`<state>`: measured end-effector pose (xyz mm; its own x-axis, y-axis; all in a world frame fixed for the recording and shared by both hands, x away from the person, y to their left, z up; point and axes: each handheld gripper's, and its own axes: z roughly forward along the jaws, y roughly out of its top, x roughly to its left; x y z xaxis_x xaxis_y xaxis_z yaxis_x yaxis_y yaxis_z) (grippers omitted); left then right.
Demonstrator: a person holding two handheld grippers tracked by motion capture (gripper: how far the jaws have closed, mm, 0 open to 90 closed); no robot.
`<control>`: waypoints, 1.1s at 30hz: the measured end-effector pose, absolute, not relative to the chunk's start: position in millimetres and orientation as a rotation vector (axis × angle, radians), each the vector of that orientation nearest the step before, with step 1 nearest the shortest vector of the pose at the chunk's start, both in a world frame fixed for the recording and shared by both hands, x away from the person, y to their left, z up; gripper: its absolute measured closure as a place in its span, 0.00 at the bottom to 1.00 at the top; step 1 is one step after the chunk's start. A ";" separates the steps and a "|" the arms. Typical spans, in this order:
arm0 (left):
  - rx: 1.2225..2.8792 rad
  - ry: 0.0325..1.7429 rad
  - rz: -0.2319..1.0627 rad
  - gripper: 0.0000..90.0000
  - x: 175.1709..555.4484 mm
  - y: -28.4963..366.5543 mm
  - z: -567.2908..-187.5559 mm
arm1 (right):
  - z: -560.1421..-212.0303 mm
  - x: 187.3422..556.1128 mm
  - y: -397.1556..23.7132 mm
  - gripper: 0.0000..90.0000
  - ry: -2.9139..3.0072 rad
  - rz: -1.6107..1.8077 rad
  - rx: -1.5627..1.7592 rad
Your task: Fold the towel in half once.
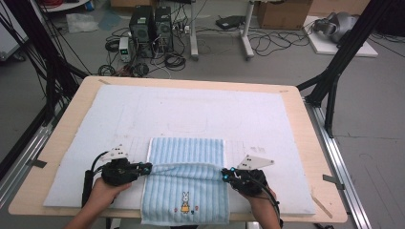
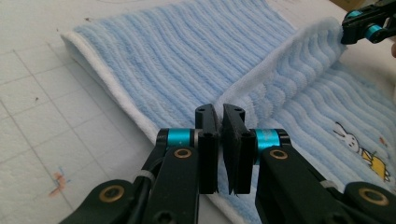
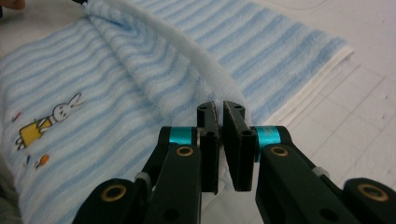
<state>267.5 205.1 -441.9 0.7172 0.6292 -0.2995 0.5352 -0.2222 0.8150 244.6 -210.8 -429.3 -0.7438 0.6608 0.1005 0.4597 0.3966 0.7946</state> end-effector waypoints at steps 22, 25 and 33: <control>1.845 1.118 0.182 0.80 339.3 201.0 -449.7 | -441.6 325.2 -199.4 0.82 2.315 1.129 1.252; 1.881 1.091 0.202 0.96 338.4 196.9 -450.9 | -444.5 327.7 -198.4 0.97 2.336 1.122 1.226; 1.849 1.108 0.262 0.94 339.7 195.3 -447.5 | -441.5 330.5 -196.4 0.97 2.262 1.070 1.235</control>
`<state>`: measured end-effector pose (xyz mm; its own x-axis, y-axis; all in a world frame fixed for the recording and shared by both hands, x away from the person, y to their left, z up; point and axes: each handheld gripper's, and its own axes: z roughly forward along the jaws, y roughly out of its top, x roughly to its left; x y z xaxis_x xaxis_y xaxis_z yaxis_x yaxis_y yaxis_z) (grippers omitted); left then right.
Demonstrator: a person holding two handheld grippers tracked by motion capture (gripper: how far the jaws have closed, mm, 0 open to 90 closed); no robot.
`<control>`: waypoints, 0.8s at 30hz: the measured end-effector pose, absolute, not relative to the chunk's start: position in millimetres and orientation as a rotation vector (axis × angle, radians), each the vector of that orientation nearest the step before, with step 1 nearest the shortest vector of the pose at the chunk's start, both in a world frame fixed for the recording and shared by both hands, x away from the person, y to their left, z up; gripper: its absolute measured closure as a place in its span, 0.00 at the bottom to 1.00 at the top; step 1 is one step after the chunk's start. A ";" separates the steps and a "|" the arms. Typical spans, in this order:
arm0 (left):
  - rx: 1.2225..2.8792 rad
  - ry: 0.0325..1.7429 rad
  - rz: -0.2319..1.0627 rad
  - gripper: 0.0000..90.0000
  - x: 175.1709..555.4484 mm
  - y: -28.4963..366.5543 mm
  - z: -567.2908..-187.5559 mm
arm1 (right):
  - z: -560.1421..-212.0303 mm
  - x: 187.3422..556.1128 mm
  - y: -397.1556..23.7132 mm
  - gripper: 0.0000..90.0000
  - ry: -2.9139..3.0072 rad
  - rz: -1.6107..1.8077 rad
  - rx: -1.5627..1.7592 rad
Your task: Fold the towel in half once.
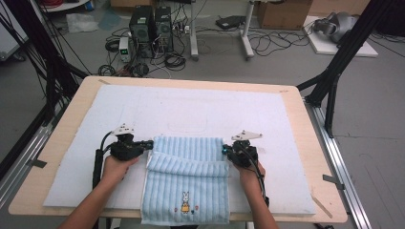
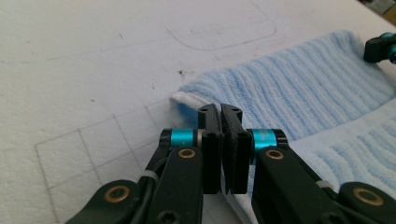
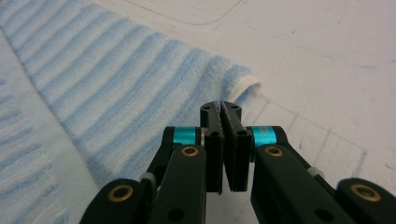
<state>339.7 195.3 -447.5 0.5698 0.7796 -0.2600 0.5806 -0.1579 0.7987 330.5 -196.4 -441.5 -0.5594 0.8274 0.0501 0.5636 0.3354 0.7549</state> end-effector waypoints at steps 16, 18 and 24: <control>1.925 1.094 0.260 0.95 338.5 183.6 -452.1 | -447.2 326.7 -186.0 0.94 2.348 1.104 1.204; 1.920 1.102 0.259 0.96 343.0 182.6 -451.7 | -446.7 327.1 -185.7 0.95 2.343 1.101 1.204; 1.892 1.131 0.258 0.95 361.3 178.5 -450.5 | -446.5 337.6 -190.3 0.95 2.301 1.100 1.227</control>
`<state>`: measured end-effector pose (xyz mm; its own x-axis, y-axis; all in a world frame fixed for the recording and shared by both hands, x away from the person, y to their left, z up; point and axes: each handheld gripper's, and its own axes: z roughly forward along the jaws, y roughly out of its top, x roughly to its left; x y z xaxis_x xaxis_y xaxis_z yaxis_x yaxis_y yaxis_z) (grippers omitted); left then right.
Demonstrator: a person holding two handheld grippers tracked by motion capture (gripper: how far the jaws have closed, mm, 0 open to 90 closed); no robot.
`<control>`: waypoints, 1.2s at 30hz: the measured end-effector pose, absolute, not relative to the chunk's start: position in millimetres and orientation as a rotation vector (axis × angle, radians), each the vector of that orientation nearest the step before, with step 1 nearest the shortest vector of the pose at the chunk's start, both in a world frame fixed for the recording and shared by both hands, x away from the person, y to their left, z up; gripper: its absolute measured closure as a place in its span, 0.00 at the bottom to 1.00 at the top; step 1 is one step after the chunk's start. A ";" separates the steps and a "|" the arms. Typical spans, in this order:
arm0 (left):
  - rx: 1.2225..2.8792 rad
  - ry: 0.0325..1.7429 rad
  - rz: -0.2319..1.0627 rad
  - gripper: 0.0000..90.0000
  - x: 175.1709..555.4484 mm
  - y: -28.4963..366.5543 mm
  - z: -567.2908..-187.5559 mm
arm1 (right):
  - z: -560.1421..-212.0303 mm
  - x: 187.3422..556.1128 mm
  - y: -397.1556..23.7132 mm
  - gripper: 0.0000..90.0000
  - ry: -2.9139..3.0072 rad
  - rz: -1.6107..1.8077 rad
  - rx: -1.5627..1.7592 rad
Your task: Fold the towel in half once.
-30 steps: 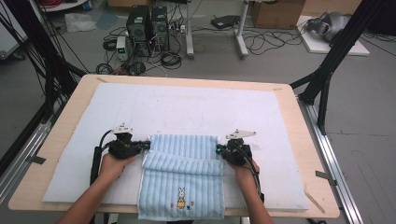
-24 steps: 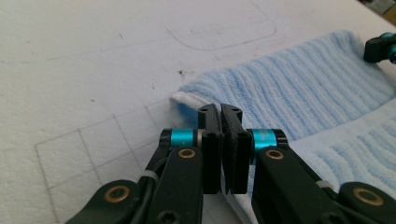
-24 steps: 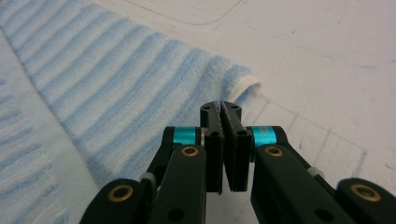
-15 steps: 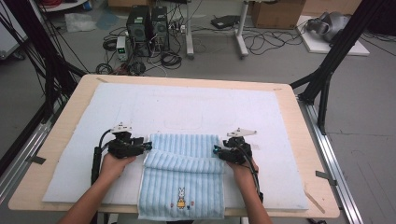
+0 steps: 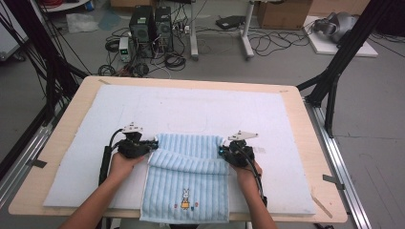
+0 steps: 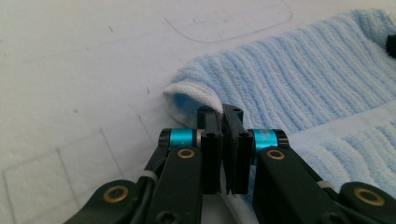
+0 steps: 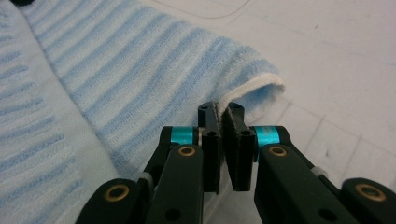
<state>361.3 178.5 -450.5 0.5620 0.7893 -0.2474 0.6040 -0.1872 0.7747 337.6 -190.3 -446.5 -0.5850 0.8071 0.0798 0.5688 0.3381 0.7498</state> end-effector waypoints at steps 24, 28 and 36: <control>1.814 1.102 0.351 0.95 425.5 178.2 -445.9 | -438.2 400.7 -184.4 0.95 2.184 1.058 1.262; 1.812 1.112 0.343 0.95 430.4 179.4 -447.4 | -435.6 407.0 -181.8 0.95 2.179 1.044 1.256; 1.775 1.169 0.331 0.68 430.6 187.6 -446.5 | -437.5 411.2 -181.9 0.80 2.169 1.034 1.279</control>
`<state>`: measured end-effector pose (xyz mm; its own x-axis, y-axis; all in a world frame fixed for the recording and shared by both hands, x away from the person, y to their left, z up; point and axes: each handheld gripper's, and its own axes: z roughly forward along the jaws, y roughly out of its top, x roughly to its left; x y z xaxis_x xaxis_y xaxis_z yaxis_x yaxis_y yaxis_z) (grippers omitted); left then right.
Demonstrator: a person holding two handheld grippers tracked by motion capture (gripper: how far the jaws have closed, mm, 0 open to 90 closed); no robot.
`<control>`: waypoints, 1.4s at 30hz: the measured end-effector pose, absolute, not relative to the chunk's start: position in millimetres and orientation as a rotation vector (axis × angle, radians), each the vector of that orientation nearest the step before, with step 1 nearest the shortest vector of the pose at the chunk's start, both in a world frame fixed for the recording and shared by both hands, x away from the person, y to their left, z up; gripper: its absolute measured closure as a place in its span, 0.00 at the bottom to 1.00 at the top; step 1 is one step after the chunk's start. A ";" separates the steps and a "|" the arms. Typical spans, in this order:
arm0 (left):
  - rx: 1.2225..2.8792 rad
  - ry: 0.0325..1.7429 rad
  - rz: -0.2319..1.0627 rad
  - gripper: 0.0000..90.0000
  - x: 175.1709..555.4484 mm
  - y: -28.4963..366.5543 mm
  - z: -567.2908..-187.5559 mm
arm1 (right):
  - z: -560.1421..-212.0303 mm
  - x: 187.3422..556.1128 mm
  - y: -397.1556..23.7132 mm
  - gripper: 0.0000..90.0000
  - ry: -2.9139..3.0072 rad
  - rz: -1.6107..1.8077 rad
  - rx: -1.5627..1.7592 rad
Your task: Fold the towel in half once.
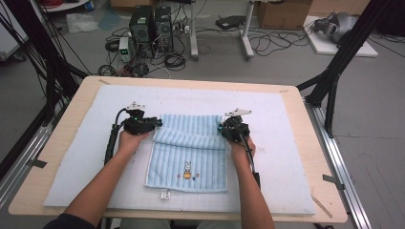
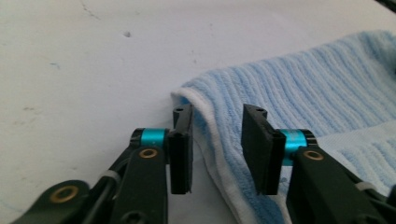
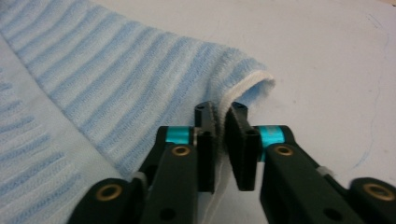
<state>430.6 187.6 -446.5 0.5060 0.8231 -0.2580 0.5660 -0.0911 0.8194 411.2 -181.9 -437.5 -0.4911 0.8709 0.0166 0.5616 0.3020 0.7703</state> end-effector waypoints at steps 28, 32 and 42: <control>1.936 0.995 0.299 0.94 404.8 169.6 -441.7 | -421.4 374.8 -213.8 0.57 2.274 1.272 1.272; 1.902 0.991 0.282 0.94 395.4 177.1 -440.8 | -426.9 371.2 -211.4 0.82 2.350 1.243 1.224; 1.812 0.929 0.254 0.95 368.5 190.1 -429.8 | -423.0 354.6 -213.1 0.90 2.333 1.251 1.145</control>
<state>368.5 190.1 -429.8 0.6775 0.6946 -0.2417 0.4753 -0.1626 0.8647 354.6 -213.1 -423.0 -0.6571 0.7421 0.1324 0.5209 0.3201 0.7913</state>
